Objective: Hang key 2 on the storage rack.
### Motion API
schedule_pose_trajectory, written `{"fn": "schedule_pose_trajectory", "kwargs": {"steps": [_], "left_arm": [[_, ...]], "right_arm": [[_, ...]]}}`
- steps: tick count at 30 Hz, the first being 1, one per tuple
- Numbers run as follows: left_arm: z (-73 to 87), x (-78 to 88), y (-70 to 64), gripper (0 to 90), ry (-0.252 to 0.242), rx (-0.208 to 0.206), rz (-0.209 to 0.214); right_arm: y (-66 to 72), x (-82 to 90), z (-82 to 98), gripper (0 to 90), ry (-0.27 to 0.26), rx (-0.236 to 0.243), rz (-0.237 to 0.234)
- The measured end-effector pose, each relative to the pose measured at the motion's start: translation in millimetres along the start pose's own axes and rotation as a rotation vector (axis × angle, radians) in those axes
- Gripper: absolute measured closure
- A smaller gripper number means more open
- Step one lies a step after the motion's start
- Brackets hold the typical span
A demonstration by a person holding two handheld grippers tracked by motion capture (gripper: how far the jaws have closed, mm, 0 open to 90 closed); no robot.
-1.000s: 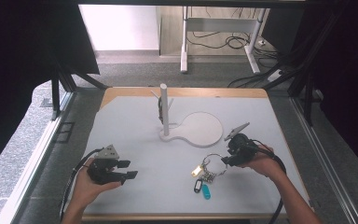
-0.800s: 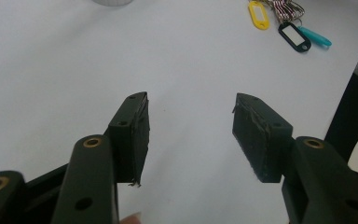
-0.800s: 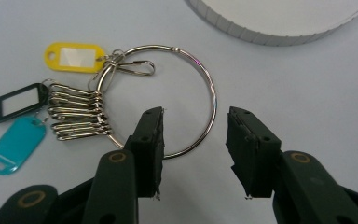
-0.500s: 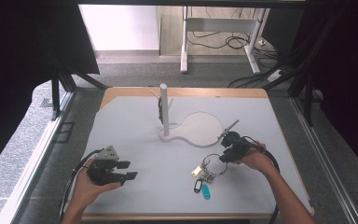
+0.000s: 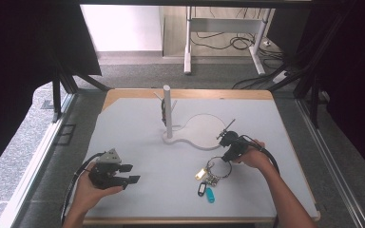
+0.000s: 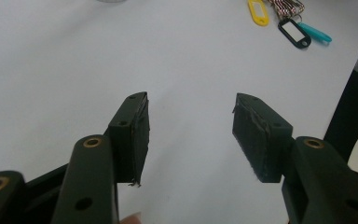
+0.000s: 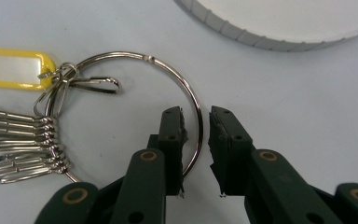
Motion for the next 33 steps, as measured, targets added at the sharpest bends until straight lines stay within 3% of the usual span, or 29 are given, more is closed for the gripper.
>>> {"fn": "schedule_pose_trajectory", "kwargs": {"steps": [17, 28, 33], "left_arm": [[2.3, 1.8, 1.2, 46.5, -0.001, 0.000, -0.003], [4.0, 2.7, 2.2, 46.5, 0.002, 0.002, -0.005], [5.0, 3.1, 3.4, 46.5, 0.002, 0.006, -0.007]], "right_arm": [[2.9, -8.1, -4.2, 85.4, 0.070, 0.023, 0.016], [-0.5, -7.0, -1.5, 86.4, 0.053, -0.015, -0.014], [-2.8, 7.5, 4.1, 87.0, 0.005, -0.034, -0.041]]}}
Point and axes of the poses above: each handheld gripper's, and its own axes: x roughly backward along the jaws, z roughly out of its underside, y roughly to its left, the point moved 1 cm from there along -x, roughly forward along the jaws, and after that the axes turned 12 degrees about x, right-handed, at the moved point
